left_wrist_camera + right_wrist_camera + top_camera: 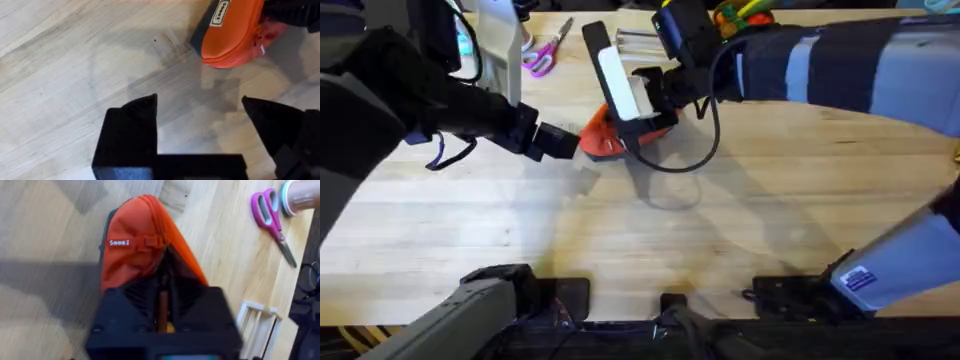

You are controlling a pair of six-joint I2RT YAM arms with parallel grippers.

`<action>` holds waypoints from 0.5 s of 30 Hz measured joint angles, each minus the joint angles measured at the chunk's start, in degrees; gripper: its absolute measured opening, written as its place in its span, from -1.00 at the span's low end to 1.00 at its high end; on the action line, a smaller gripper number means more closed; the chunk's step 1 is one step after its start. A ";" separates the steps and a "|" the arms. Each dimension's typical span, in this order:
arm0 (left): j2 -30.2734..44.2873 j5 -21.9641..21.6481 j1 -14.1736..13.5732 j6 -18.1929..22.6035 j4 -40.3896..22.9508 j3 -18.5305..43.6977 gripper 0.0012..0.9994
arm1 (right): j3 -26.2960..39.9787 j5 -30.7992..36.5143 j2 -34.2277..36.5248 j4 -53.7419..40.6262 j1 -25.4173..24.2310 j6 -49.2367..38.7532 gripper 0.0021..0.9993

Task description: Unzip the bag, pick up the pens from the table one at a time and place them inside, then zip the bag closed.

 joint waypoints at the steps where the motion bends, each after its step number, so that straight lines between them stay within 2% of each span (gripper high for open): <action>1: 0.00 0.00 0.00 0.00 0.00 0.00 0.99 | 0.00 0.11 0.10 0.07 0.15 -0.07 -0.37; 5: 0.00 0.00 0.00 0.00 0.00 0.00 0.99 | 0.06 0.15 0.15 0.66 0.30 -0.11 0.78; 6: 0.00 0.00 0.00 0.00 0.00 0.00 0.99 | 0.13 0.12 0.15 0.72 0.30 -0.28 0.94; 8: 0.00 0.00 0.00 0.00 0.00 0.00 0.99 | 0.17 0.12 0.15 0.59 0.30 -0.28 0.99; 15: 0.00 0.00 0.00 0.00 0.00 0.00 0.99 | 0.17 0.12 -1.89 -0.79 0.21 2.58 1.00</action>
